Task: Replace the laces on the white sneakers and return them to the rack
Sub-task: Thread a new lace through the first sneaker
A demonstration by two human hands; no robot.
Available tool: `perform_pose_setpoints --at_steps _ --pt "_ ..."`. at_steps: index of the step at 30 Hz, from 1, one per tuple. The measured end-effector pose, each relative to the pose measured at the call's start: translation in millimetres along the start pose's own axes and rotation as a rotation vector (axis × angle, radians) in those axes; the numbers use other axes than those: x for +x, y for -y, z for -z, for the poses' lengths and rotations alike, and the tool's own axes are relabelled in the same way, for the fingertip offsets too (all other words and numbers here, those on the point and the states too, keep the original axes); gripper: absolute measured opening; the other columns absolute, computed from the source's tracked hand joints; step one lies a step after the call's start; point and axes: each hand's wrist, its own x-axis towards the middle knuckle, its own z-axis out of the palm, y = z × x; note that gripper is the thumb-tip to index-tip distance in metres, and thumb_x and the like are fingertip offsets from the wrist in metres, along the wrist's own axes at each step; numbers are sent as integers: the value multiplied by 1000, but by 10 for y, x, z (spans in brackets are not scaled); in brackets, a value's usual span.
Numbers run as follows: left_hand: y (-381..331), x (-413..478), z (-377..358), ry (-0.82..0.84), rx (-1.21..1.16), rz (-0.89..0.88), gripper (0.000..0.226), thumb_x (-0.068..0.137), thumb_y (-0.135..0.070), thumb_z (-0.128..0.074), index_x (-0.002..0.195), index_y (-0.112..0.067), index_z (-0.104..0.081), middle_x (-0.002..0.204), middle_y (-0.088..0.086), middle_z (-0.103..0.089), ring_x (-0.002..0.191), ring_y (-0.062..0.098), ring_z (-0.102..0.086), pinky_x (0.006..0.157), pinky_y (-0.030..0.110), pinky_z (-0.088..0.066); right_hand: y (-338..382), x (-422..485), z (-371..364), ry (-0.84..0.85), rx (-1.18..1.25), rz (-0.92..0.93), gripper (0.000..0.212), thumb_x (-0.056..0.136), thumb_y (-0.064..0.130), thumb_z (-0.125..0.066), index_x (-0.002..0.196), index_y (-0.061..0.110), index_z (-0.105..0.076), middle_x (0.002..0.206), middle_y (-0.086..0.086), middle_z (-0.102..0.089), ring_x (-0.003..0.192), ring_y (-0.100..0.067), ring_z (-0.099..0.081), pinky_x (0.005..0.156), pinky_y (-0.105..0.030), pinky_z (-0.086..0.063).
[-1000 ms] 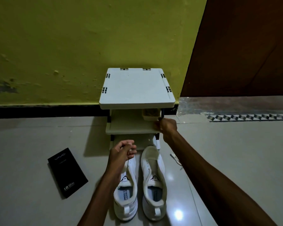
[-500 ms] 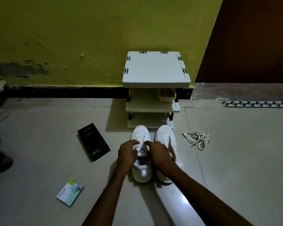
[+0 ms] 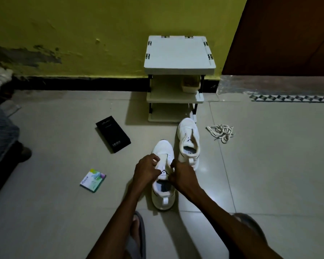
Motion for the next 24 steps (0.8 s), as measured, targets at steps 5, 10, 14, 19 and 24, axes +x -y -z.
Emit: perform_pose_setpoints --at_steps 5,10,14,19,24 --pt "14 -37 -36 91 28 -3 40 73 -17 -71 111 -25 -59 110 3 -57 97 21 -60 81 29 -48 -65 -123 -1 -3 11 -1 22 83 20 -68 100 8 -60 86 -9 -69 73 -24 -64 57 -28 -45" --pt "-329 5 -69 -123 -102 -127 18 85 -15 -65 103 -20 -66 105 -2 -62 92 14 -62 83 28 -49 -291 32 320 -43 205 -124 19 84 33 -71 91 17 -65 70 -4 -72 63 -19 -69 67 -38 -58" --pt "-807 82 -216 -125 -300 -221 18 83 -9 -60 86 -24 -70 87 -10 -70 80 6 -64 78 23 -51 -664 242 790 -146 358 -262 6 83 23 -71 83 18 -68 60 -2 -71 53 -14 -69 69 -40 -60" --pt "-1424 381 -545 -10 -284 -340 16 86 -8 -61 88 -19 -72 77 -10 -69 72 3 -63 72 17 -49 -1339 480 1169 -239 332 -410 9 79 14 -65 74 21 -68 61 -2 -71 55 -15 -70 73 -40 -60" --pt "-1849 927 -872 36 -228 -327 19 81 -2 -57 82 -14 -71 67 -1 -69 64 18 -68 64 33 -58 -1933 794 1200 -264 192 -439 17 76 10 -64 77 25 -71 74 0 -73 72 -19 -70 72 -31 -57"
